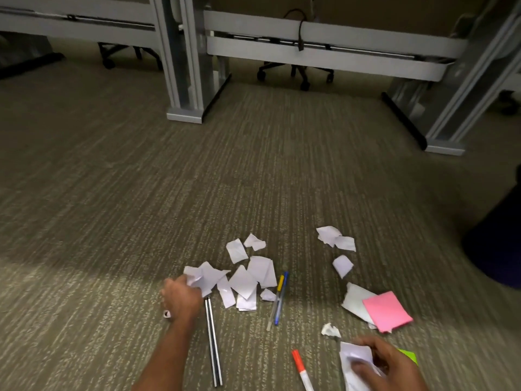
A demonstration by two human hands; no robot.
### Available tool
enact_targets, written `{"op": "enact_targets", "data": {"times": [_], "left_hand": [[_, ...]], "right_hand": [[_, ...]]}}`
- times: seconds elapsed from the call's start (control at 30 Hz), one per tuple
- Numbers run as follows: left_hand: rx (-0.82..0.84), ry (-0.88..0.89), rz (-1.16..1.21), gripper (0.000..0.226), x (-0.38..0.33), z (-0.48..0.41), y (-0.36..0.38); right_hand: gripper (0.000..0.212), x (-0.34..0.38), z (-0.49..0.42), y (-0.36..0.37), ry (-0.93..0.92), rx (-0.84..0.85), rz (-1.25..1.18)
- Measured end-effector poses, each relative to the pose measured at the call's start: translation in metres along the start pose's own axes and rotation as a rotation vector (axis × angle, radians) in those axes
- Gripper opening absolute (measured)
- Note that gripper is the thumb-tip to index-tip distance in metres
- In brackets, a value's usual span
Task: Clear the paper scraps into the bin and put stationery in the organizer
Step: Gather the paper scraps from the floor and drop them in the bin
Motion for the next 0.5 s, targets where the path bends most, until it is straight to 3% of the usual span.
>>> {"op": "enact_targets", "data": {"times": [0.13, 0.23, 0.4, 0.5], "left_hand": [[0.08, -0.11, 0.177, 0.048, 0.018, -0.008, 0.005], [0.104, -0.114, 0.183, 0.053, 0.013, -0.007, 0.001], [0.151, -0.06, 0.183, 0.016, 0.003, 0.003, -0.004], [0.148, -0.083, 0.276, 0.008, 0.009, 0.008, -0.007]], "right_hand": [[0.047, -0.012, 0.003, -0.017, 0.077, -0.07, 0.02], [0.045, -0.018, 0.01, -0.018, 0.105, -0.02, 0.07], [0.044, -0.01, 0.009, -0.024, 0.095, -0.047, 0.114], [0.04, -0.001, 0.008, -0.026, 0.077, -0.061, 0.112]]}}
Point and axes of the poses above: each hand's wrist, its own z-axis away from the middle knuckle, its own y-axis out of the palm, x = y × z, the point moved 10 cm from there along -z, towards the middle knuckle, and after that the axes turned 7 degrees about -y, right-handed, at the moved point
